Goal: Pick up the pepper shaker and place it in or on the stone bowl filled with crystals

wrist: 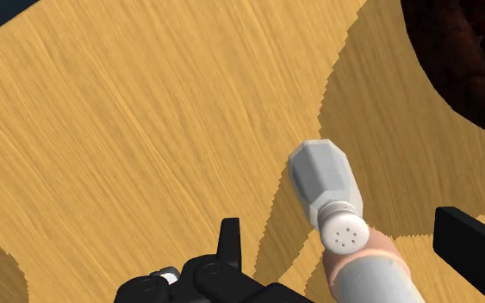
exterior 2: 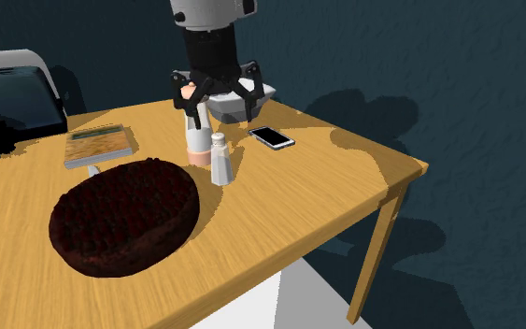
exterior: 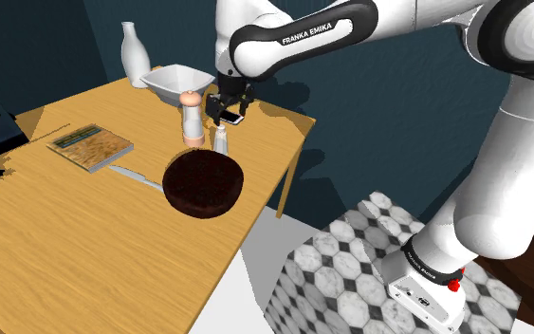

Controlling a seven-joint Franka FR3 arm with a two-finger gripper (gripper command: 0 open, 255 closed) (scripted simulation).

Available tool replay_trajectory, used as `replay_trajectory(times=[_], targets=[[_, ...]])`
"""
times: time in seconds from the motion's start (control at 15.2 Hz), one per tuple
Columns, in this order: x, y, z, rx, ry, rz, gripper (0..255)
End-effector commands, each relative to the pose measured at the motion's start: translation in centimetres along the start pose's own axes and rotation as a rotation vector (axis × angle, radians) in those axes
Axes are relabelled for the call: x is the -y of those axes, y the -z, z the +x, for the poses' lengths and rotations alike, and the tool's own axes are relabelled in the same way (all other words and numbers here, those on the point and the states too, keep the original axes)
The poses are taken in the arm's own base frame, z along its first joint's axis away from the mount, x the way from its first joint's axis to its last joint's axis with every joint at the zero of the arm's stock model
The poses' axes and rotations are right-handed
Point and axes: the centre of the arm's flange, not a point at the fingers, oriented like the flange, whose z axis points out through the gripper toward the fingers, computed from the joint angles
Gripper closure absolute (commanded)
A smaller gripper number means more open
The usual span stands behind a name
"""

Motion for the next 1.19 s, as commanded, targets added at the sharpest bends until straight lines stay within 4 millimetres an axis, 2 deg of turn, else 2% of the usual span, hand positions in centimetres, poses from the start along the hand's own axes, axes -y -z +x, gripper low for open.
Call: replay_trajectory(times=[0.0, 0.07, 0.59, 1.06, 1.12], targets=[[1.3, -1.2, 1.8, -0.010, 0.000, -0.005, 0], [2.0, -1.6, 2.5, -0.014, 0.001, -0.007, 0], [1.9, -5.6, 2.6, -0.014, 0.001, -0.007, 0], [1.9, -5.6, 2.6, -0.014, 0.001, -0.007, 0], [1.9, -5.6, 2.6, -0.014, 0.001, -0.007, 255]])
